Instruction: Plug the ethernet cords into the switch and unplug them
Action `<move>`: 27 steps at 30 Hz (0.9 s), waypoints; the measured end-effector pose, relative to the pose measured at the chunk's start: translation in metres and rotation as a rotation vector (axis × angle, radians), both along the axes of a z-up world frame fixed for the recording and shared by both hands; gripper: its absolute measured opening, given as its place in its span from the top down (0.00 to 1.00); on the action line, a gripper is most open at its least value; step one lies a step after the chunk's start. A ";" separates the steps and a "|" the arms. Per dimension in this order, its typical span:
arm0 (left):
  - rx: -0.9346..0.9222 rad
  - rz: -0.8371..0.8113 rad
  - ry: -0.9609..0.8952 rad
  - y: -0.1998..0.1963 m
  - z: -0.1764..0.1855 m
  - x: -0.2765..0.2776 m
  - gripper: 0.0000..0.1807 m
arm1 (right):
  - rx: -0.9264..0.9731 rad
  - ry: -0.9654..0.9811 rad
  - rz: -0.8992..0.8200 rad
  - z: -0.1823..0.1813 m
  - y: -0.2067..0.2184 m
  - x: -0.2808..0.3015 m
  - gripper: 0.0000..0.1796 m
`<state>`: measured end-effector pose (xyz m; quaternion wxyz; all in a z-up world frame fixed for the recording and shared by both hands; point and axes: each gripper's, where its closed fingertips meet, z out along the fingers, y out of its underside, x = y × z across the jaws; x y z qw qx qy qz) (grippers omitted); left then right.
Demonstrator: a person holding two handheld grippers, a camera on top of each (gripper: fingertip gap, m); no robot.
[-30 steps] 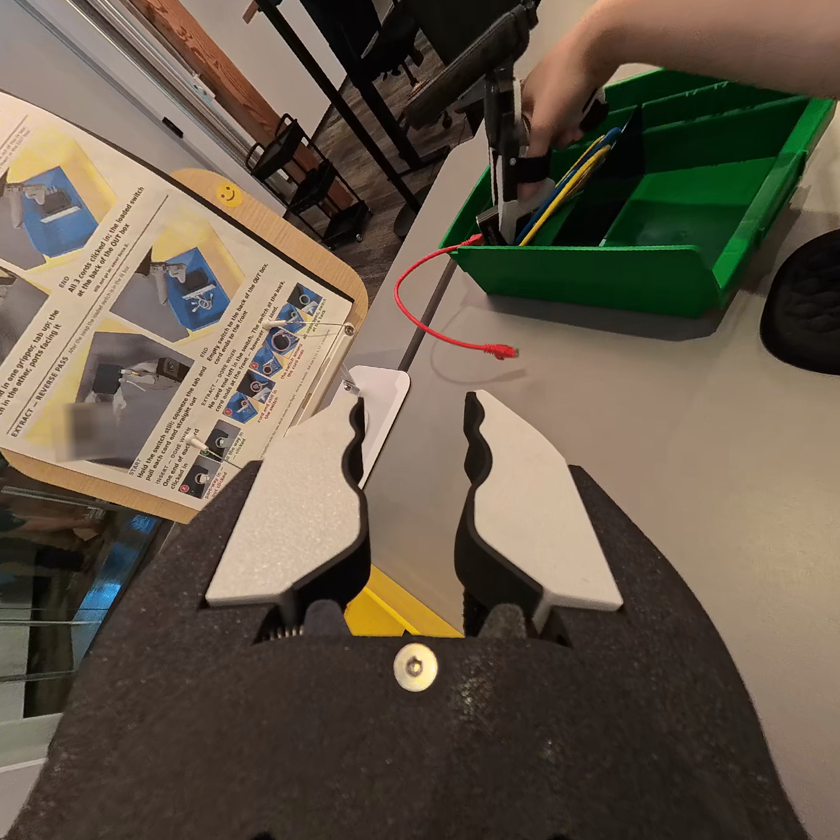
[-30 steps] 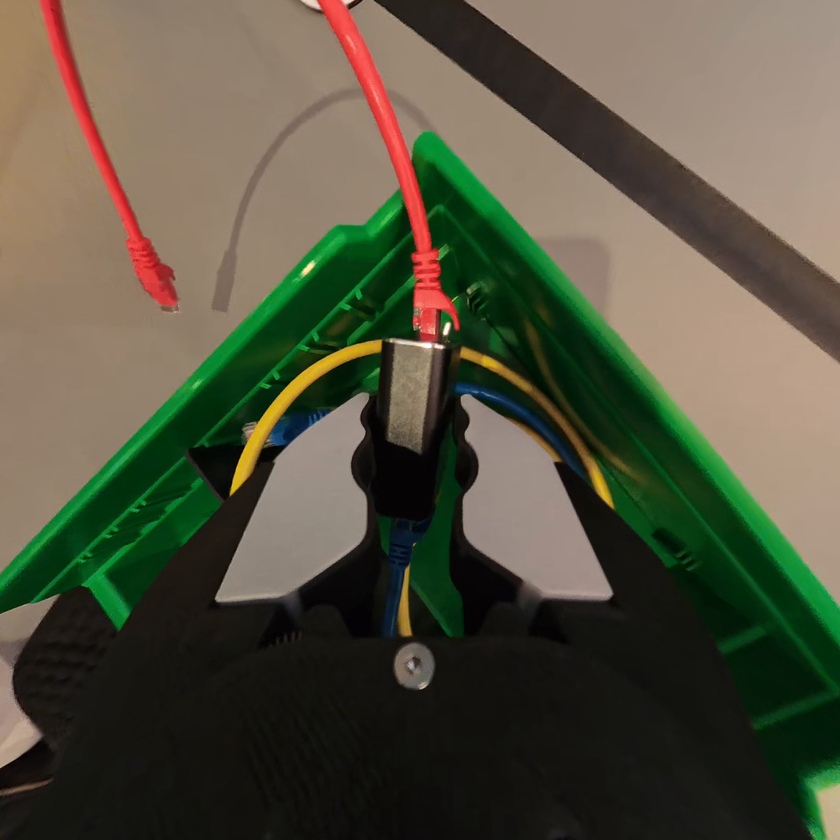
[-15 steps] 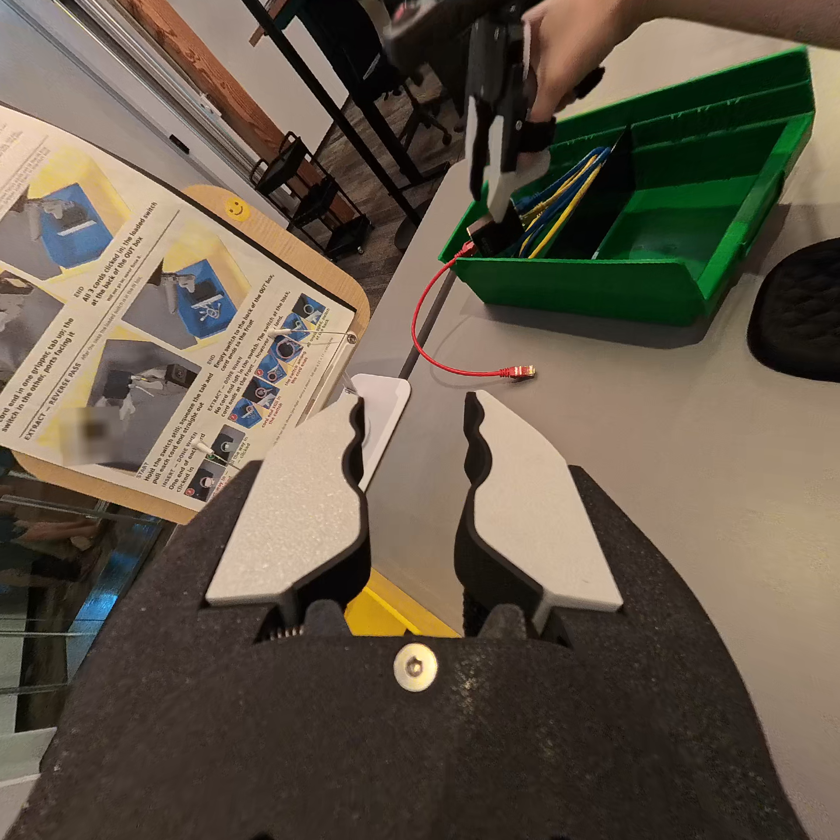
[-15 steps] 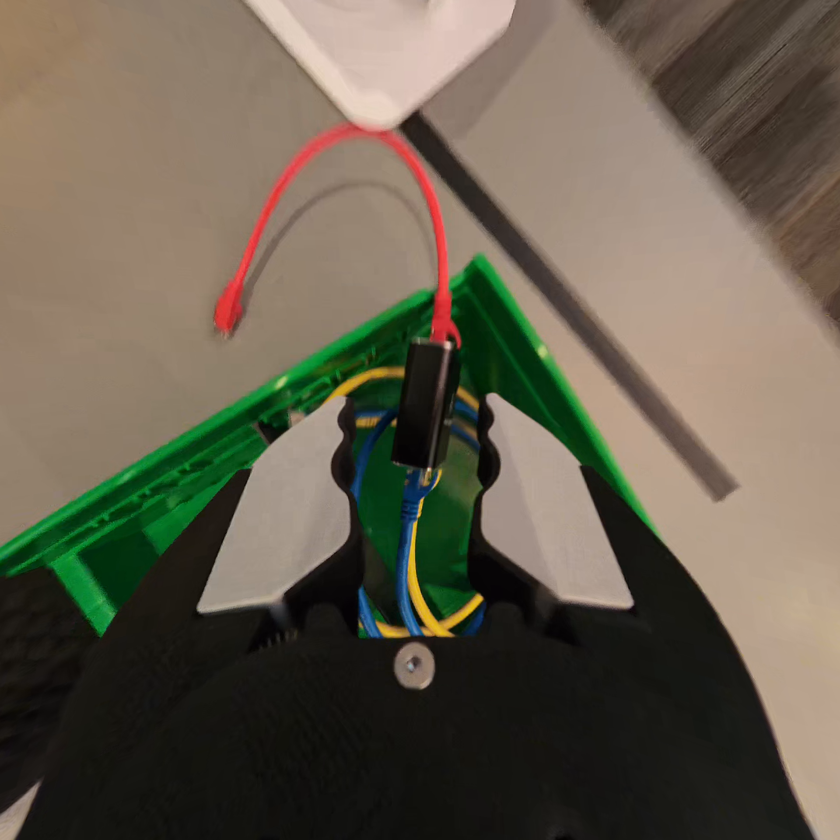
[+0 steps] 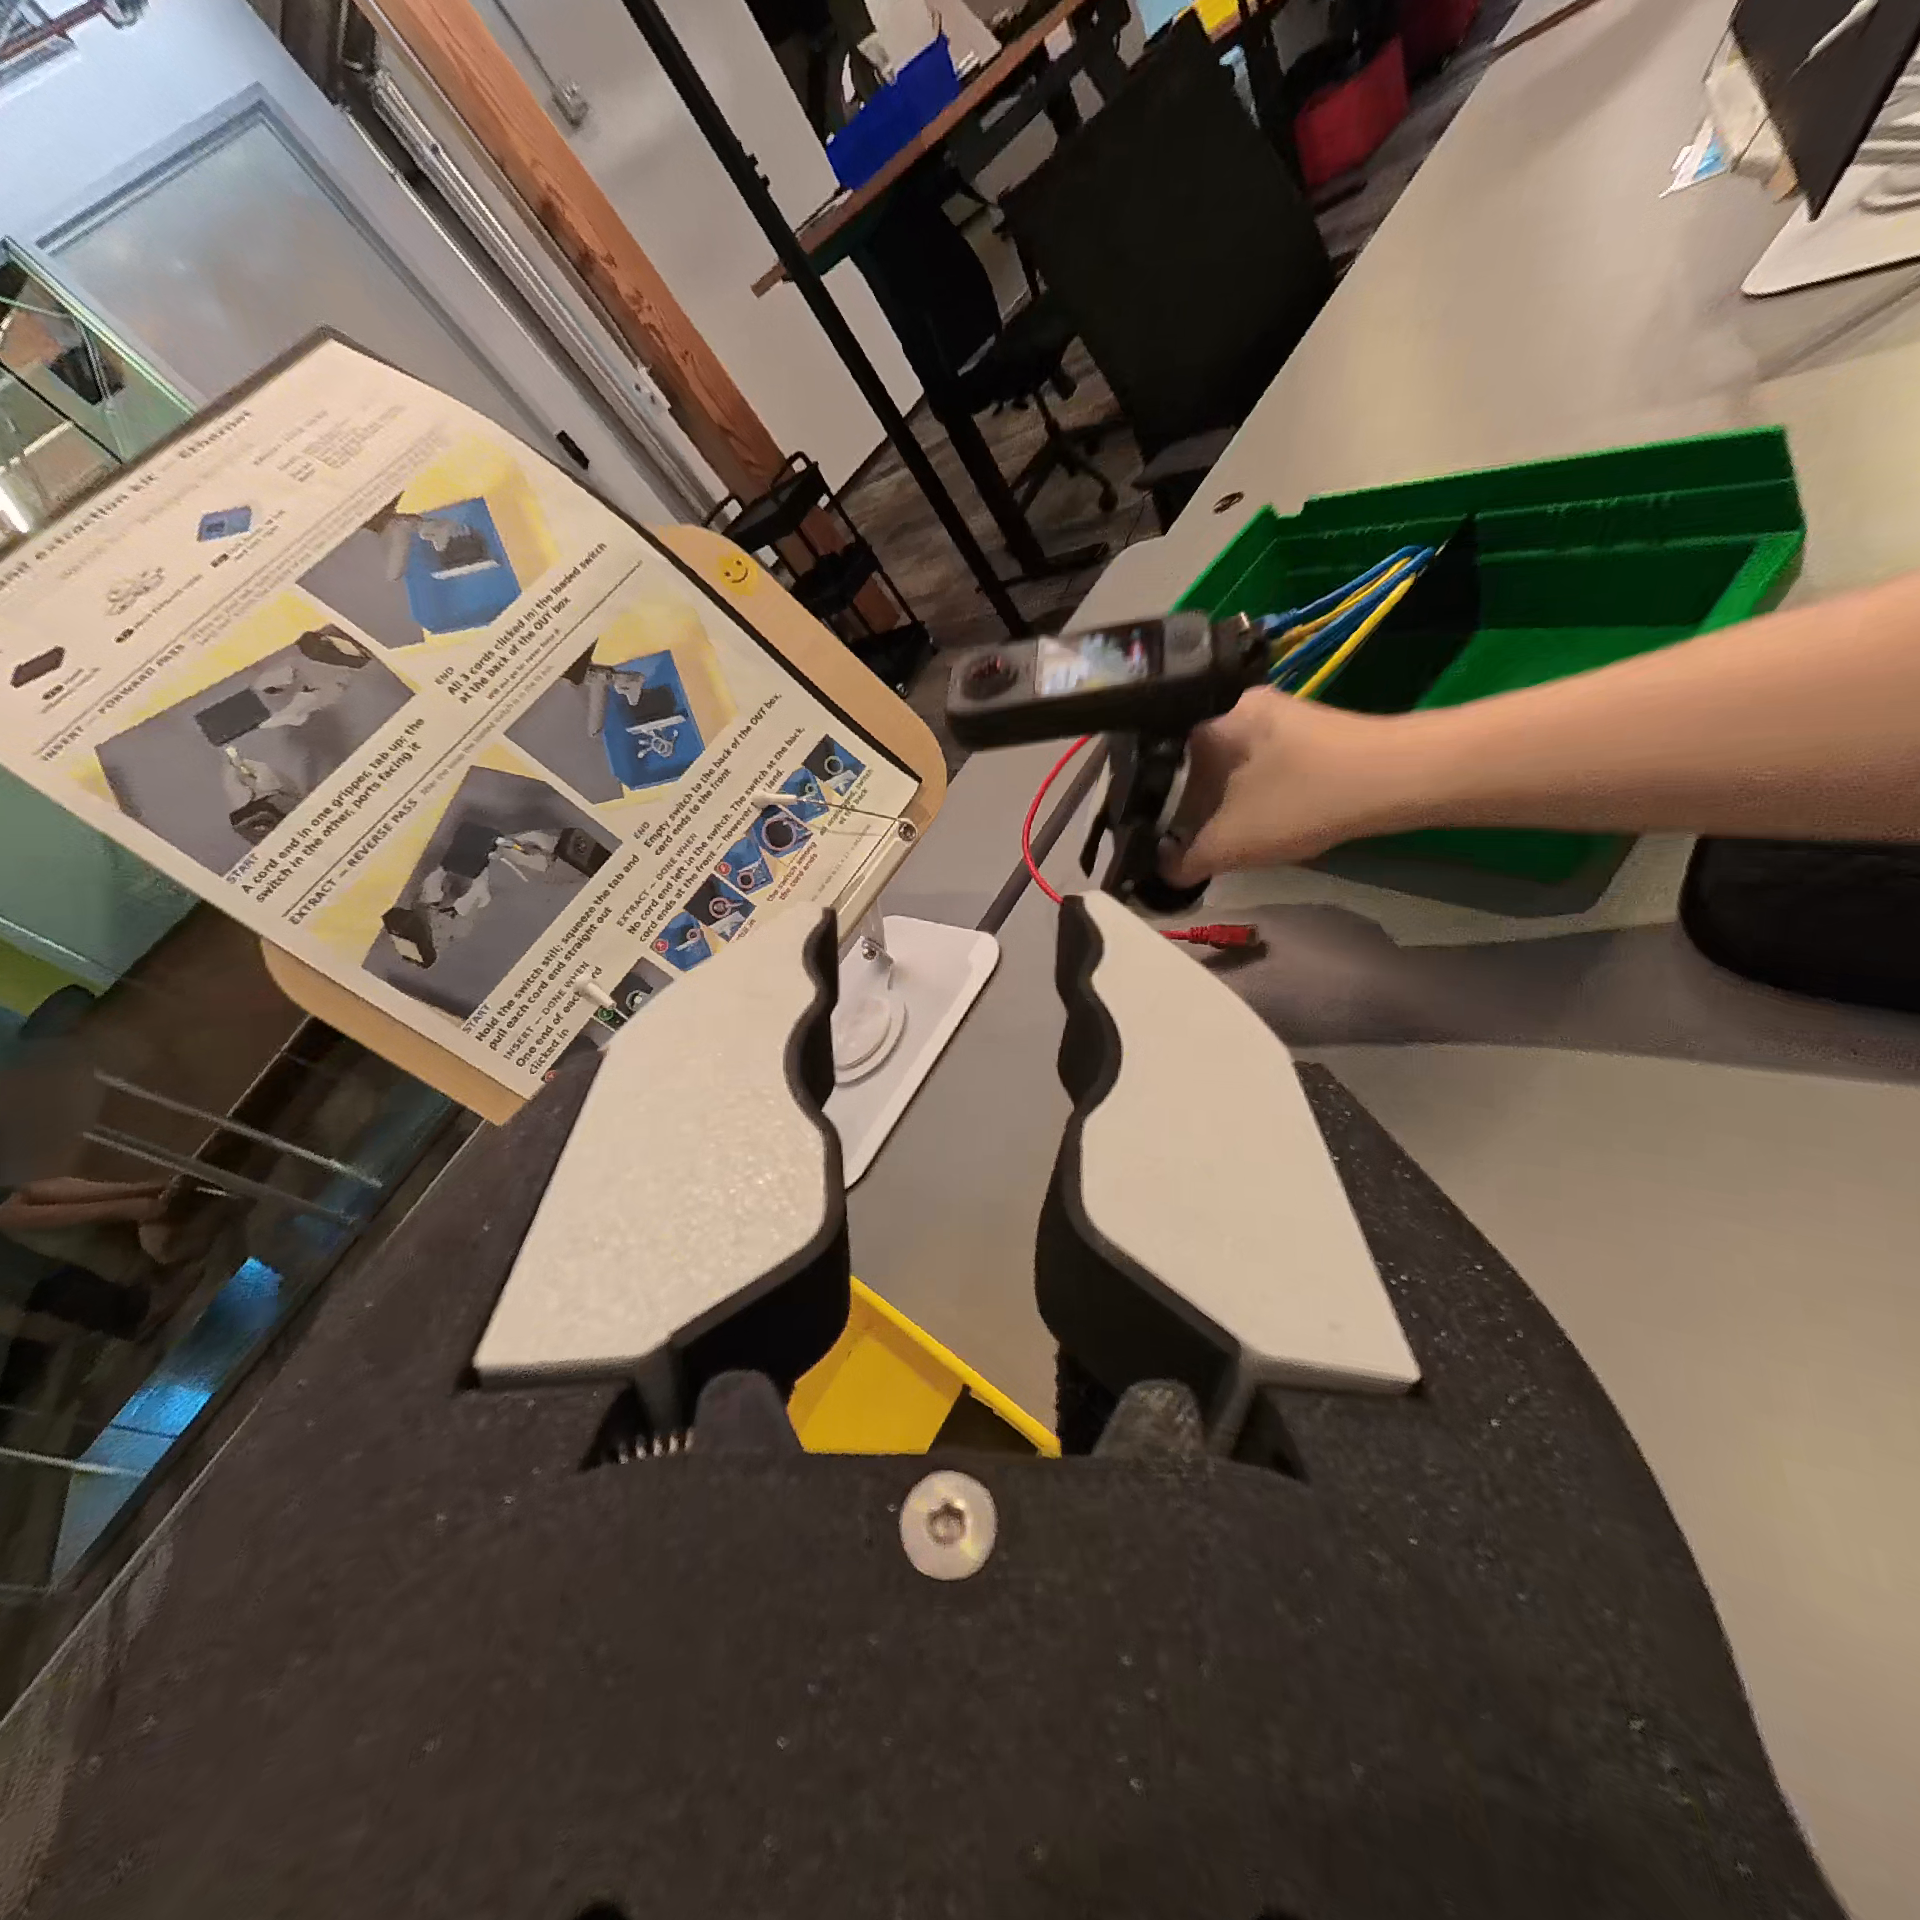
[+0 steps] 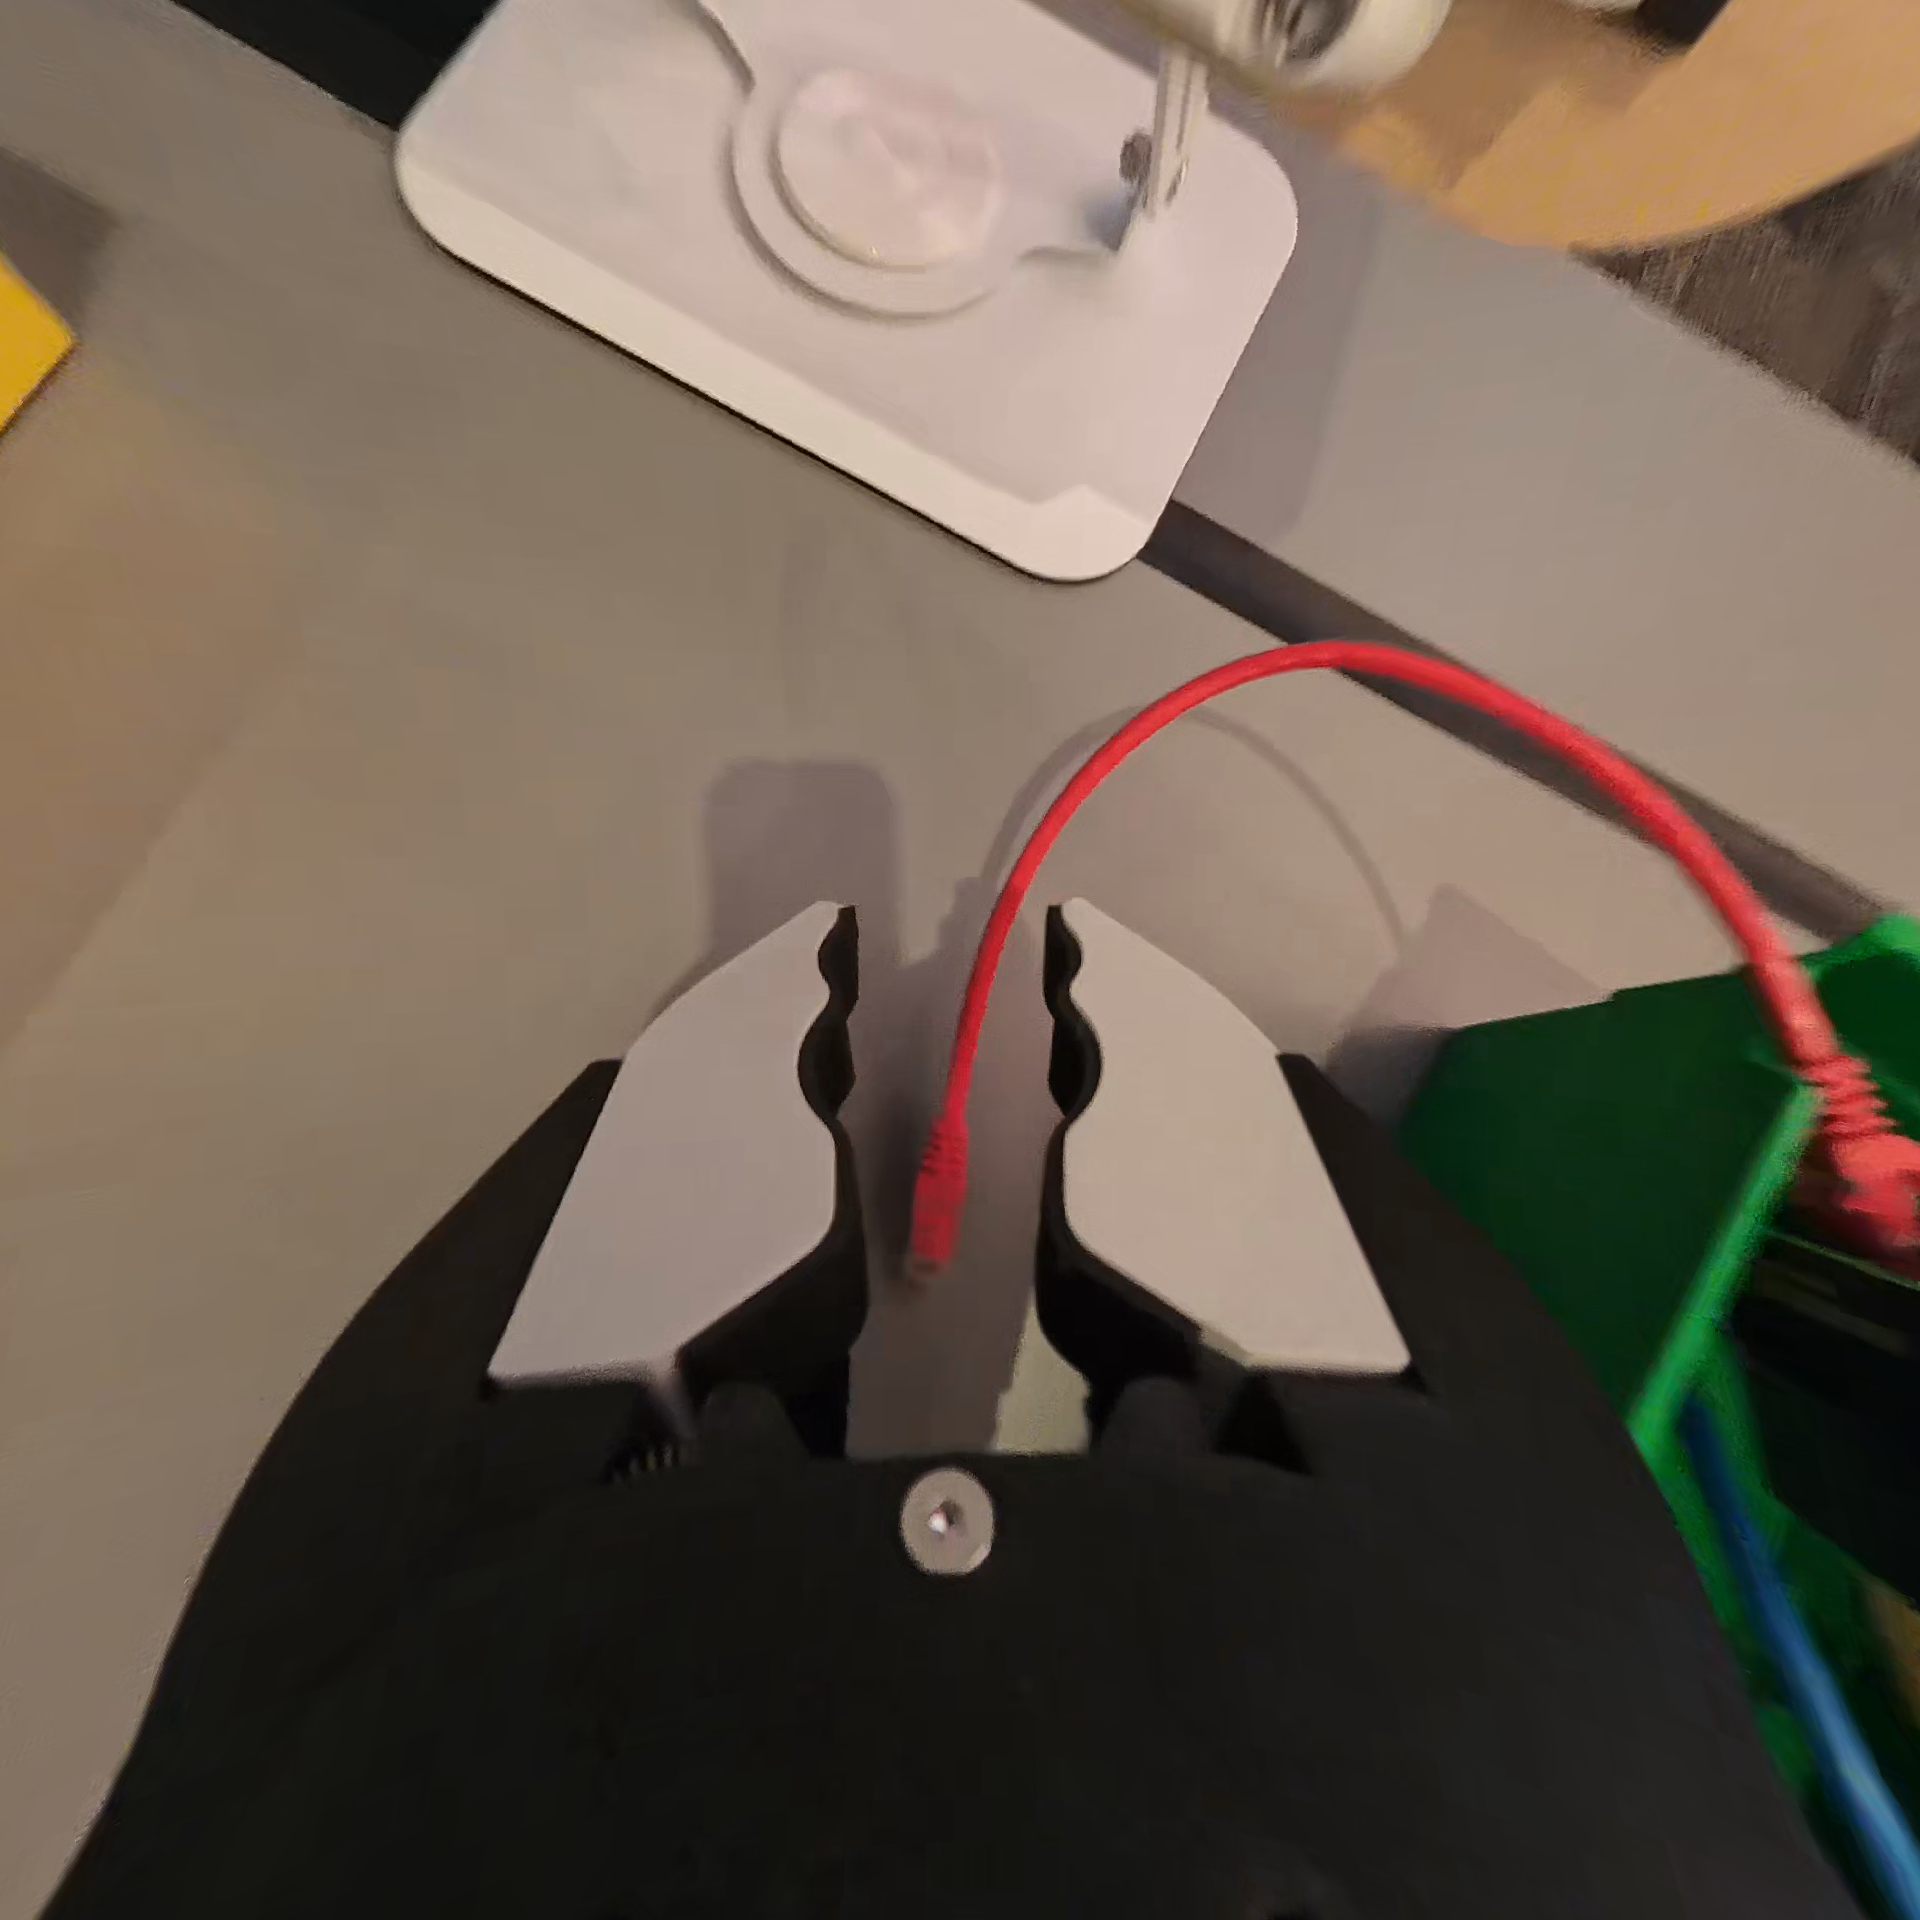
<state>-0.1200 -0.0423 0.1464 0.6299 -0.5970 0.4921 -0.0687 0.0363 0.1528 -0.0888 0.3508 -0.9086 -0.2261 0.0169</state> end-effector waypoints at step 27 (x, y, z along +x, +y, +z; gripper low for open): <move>-0.003 -0.062 0.062 -0.008 -0.010 0.017 0.78 | 0.045 0.352 0.381 0.100 -0.052 0.093 0.97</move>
